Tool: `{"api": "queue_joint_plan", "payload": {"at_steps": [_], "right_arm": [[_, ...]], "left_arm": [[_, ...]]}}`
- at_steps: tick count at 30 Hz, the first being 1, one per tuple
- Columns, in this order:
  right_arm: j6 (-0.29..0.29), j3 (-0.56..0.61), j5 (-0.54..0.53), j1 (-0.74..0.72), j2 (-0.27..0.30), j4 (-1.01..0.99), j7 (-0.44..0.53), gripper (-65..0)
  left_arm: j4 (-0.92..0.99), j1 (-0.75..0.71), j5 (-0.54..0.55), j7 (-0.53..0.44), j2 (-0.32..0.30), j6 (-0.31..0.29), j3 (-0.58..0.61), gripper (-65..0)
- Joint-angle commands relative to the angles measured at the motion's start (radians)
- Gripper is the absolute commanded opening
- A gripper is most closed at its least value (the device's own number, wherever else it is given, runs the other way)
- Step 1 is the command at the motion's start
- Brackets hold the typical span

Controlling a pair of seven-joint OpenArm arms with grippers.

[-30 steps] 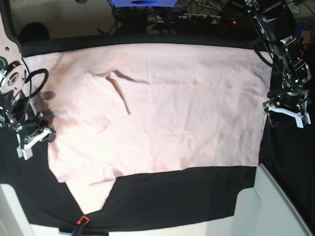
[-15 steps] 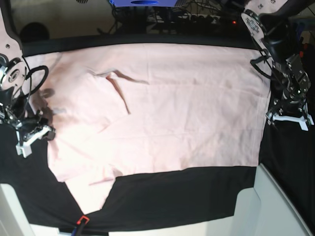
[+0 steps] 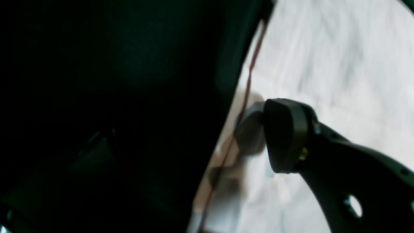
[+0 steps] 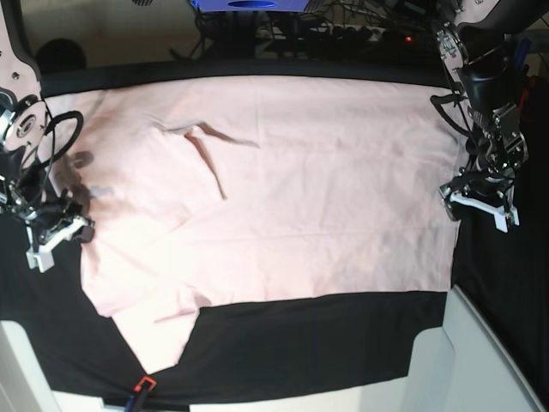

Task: Fold the T-shirt properly
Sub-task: 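Lower and grasp the shirt's side edges at mid-length with both grippers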

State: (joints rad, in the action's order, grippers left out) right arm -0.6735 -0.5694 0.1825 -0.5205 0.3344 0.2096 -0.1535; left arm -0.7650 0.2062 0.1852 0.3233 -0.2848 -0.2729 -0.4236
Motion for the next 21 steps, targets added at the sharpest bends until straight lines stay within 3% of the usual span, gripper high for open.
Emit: {"api": "queue_joint_plan", "payload": {"at_steps": [1, 9, 21], "right_arm": [[0.001, 0.002, 0.004, -0.019, 0.018, 0.012, -0.002, -62.5], [0.001, 0.002, 0.004, -0.019, 0.018, 0.012, -0.002, -62.5], [0.001, 0.004, 0.004, -0.019, 0.019, 0.012, -0.002, -62.7]], "left_arm": [[-0.041, 0.017, 0.009, -0.026, -0.032, 0.004, -0.007, -11.6], [-0.043, 0.049, 0.010, -0.089, -0.031, 0.004, -0.007, -11.4], [0.267, 0.227, 0.009, -0.095, -0.031, 0.004, -0.005, -11.4]]}}
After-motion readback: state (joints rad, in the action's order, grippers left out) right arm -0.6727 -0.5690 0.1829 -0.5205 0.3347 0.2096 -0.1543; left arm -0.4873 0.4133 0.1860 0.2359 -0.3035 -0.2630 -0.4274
